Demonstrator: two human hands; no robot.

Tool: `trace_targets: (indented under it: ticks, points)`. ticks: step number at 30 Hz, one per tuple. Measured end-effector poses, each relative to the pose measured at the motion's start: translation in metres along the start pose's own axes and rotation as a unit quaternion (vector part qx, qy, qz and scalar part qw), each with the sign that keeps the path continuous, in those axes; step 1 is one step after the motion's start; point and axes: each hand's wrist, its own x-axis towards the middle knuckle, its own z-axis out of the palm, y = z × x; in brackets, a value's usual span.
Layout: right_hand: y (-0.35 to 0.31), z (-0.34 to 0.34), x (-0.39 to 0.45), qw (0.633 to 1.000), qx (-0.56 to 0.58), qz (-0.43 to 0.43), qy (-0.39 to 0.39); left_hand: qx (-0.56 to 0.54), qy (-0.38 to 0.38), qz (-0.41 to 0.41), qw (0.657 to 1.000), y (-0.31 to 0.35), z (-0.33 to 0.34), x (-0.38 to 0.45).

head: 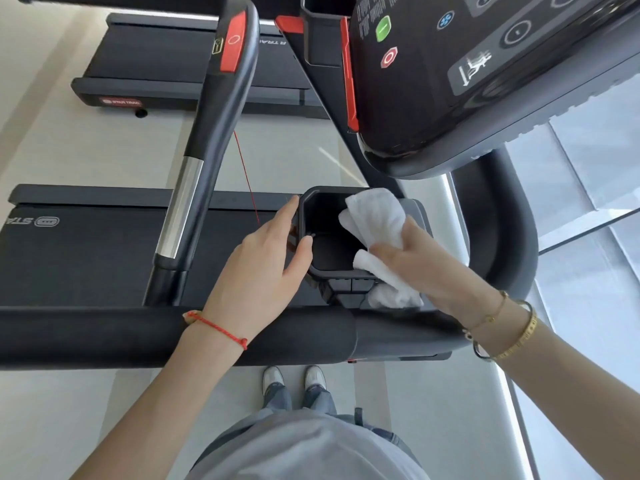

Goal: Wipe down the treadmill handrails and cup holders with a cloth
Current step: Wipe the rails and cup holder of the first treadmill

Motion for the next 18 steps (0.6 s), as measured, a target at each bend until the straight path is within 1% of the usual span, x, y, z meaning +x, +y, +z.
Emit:
trace_targets:
  ticks: [2,4,6,8,11,14,16,18]
  points:
    - [-0.007,-0.004,0.011,1.000,-0.014,-0.010,0.005,0.001,0.000,-0.001,1.000,0.000,0.000,0.000]
    - [-0.014,-0.005,0.020,0.999,-0.014,-0.016,0.035,0.001,0.001,0.000,1.000,0.000,0.001,-0.001]
    - [-0.014,-0.002,0.021,0.996,-0.046,-0.041,0.070,-0.001,0.002,-0.001,1.000,0.000,0.001,-0.001]
    - [-0.008,0.004,0.016,0.986,-0.078,-0.097,0.108,-0.001,0.003,-0.003,1.000,0.000,0.001,-0.001]
    - [-0.005,0.007,0.007,0.961,-0.113,-0.200,0.152,0.000,0.000,-0.006,1.000,0.000,0.000,-0.002]
    - [-0.010,0.002,0.012,0.932,-0.200,-0.267,0.142,-0.003,-0.002,-0.008,1.000,0.000,0.000,-0.001]
    - [-0.015,-0.002,0.016,0.910,-0.260,-0.294,0.132,-0.005,-0.004,-0.012,1.000,0.001,0.000,0.000]
    - [-0.020,-0.006,0.018,0.901,-0.282,-0.306,0.120,-0.005,-0.006,-0.015,1.000,0.001,0.000,-0.001]
